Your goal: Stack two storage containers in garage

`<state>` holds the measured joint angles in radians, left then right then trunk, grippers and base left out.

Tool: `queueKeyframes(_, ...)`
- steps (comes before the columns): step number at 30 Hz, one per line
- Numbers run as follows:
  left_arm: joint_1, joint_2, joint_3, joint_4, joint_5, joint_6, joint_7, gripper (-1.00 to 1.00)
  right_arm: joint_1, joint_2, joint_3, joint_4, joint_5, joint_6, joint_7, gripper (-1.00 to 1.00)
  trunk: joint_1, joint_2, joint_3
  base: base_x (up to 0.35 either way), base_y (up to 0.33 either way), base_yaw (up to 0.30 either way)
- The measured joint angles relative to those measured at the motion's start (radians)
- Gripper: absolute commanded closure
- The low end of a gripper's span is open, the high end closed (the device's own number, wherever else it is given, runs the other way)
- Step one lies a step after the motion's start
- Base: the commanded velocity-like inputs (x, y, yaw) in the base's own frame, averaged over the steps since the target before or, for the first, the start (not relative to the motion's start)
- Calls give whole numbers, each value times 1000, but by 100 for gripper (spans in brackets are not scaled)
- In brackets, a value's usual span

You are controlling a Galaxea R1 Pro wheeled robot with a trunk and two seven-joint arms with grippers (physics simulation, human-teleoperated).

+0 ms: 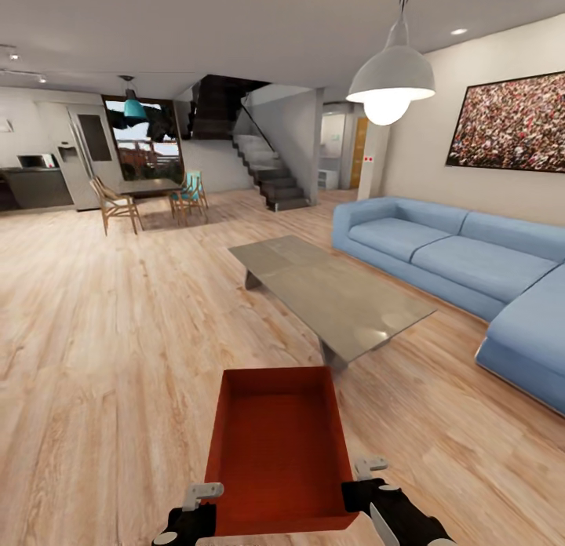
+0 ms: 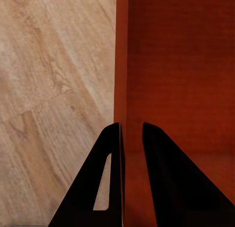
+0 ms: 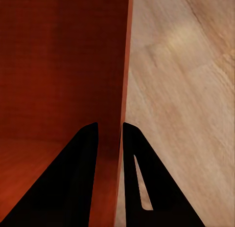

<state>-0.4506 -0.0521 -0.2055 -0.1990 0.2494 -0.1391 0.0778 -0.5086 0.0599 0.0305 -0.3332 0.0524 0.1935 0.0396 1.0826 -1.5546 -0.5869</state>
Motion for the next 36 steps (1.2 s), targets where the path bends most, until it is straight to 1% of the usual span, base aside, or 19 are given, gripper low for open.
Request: queueKeyframes(36,0,0,0,0,0,-2,0,100,0,0,1,-1,0,-1,0,100,0,0,-17,0,0,255)
